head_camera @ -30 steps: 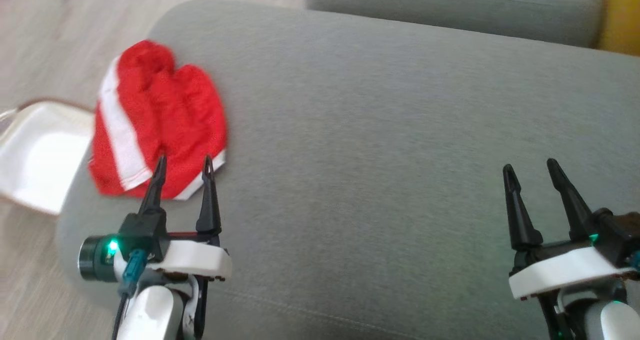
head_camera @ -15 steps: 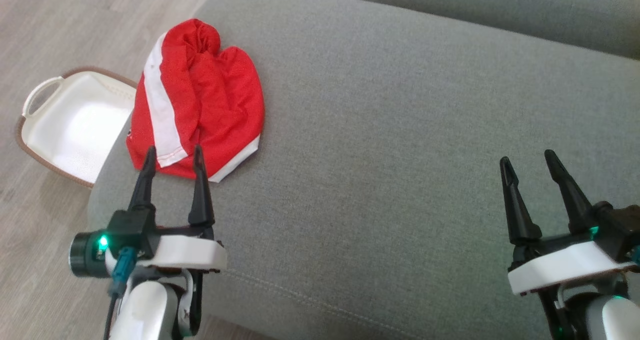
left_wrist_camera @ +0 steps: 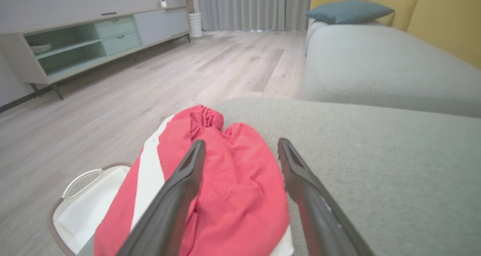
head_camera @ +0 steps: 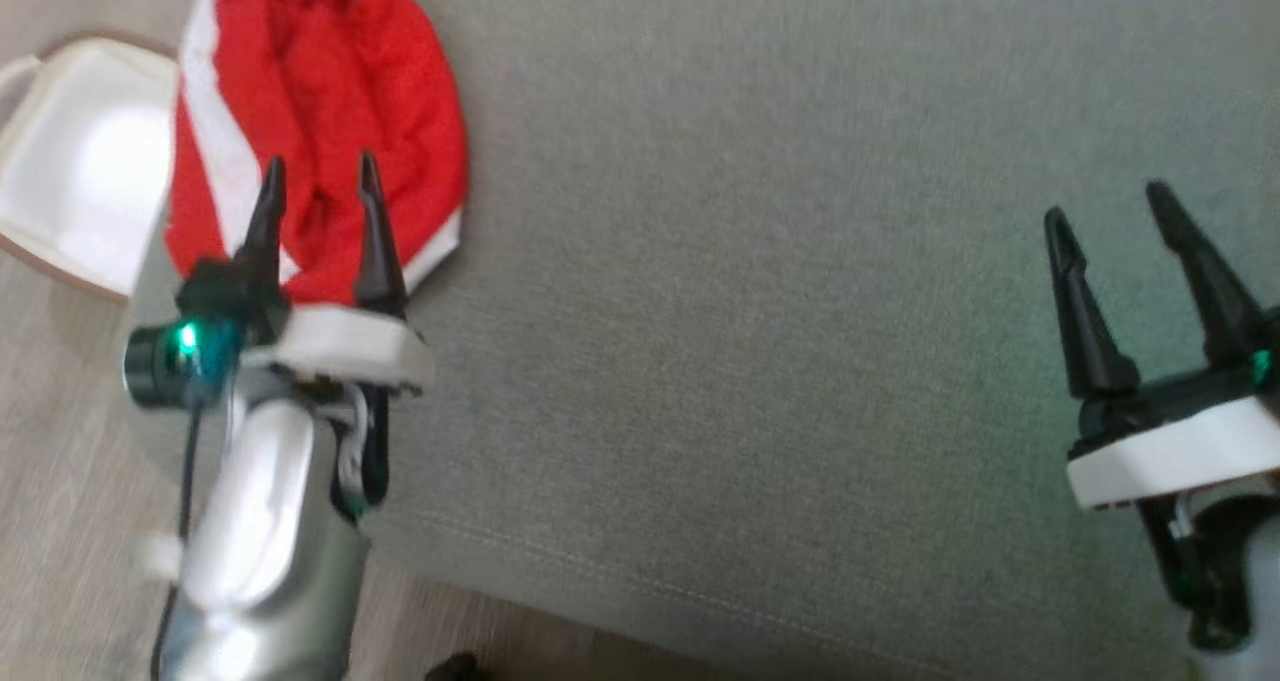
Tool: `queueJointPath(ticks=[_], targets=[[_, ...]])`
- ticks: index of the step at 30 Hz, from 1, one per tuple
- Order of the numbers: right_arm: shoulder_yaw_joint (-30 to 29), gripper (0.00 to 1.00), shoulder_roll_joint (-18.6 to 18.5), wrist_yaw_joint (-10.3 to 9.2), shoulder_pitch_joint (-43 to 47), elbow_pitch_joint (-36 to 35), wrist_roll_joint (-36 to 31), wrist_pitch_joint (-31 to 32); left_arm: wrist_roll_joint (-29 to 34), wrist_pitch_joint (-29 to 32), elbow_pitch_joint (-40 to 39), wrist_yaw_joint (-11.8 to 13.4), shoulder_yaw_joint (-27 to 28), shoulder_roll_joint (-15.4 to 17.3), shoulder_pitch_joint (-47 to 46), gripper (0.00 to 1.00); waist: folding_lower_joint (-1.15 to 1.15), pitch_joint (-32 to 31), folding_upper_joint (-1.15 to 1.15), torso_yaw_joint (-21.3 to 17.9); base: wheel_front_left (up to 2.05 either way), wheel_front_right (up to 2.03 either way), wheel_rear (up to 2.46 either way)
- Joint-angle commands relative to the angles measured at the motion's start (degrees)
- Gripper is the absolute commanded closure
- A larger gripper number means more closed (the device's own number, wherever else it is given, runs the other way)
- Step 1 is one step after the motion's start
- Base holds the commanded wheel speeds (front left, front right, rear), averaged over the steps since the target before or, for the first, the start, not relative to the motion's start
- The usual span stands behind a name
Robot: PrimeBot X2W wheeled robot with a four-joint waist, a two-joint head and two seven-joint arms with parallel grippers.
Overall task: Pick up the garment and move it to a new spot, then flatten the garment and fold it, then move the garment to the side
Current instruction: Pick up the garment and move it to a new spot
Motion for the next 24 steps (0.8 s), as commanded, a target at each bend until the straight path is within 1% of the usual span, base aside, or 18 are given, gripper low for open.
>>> queueJointPath(ticks=[1, 6, 10, 14, 15, 16, 17, 18, 20, 24], targets=[[1.33, 0.00, -1.76, 0.37, -1.98, -2.84, 0.47, 0.67, -0.72, -0.28, 3.43, -0.88, 3.37, 0.90, -4.73, 0.00, 0.00, 5.70, 0.00, -1.71, 0.00, 0.00, 0.00], [0.99, 0.00, -3.58, 0.37, -3.39, -3.84, 0.97, 1.39, -2.25, -0.28, 18.21, -2.82, 6.20, 1.58, -12.36, 0.00, 0.00, 8.99, 0.00, -2.64, 0.00, 0.00, 0.00], [0.73, 0.00, -4.16, 0.37, -3.82, -3.75, 1.37, 1.34, -3.52, -0.12, 29.61, -3.73, 7.57, 2.69, -17.33, 0.00, 0.00, 9.61, 0.00, -3.03, 0.00, 0.00, 0.00], [0.71, 0.00, -4.09, 0.37, -3.92, -3.21, 1.70, 1.18, -5.05, 5.32, 39.59, -5.28, 8.06, 3.87, -21.33, 0.00, 0.00, 9.26, 0.00, -3.24, 0.00, 0.00, 0.00], [0.72, 0.00, -4.00, 0.37, -3.90, -3.02, 1.76, 1.12, -5.36, 6.39, 41.20, -5.69, 8.12, 4.12, -22.14, 0.06, 0.00, 9.06, 0.00, -3.26, 0.00, 0.00, 0.00], [0.72, 0.00, -4.00, 0.37, -3.90, -3.02, 1.76, 1.12, -5.36, 6.39, 41.20, -5.69, 8.12, 4.12, -22.14, 0.06, 0.00, 9.06, 0.00, -3.26, 0.00, 0.00, 0.00], [0.77, 0.00, -3.87, 0.37, -3.88, -2.83, 1.83, 1.05, -5.56, 7.37, 42.69, -6.12, 8.11, 4.49, -22.90, 0.59, 0.00, 8.84, 0.00, -3.29, 0.00, 0.00, 0.00], [0.81, 0.00, -3.76, 0.37, -3.83, -2.60, 1.89, 0.96, -5.72, 7.74, 43.71, -6.57, 8.08, 4.80, -23.57, 1.00, 0.00, 8.54, 0.00, -3.30, 0.00, 0.00, 0.00], [0.81, 0.00, -3.42, 0.37, -3.71, -2.09, 2.02, 0.70, -5.70, 6.94, 44.88, -7.14, 7.86, 5.40, -24.51, 1.00, 0.00, 7.74, 0.00, -3.28, 0.00, 0.00, 0.00], [0.73, 0.00, -2.48, 0.37, -3.35, -0.96, 2.02, -0.19, -4.90, 2.34, 44.50, -6.61, 7.29, 6.30, -24.99, 1.00, 0.00, 5.30, 0.00, -3.43, 0.00, 0.00, 0.00]])
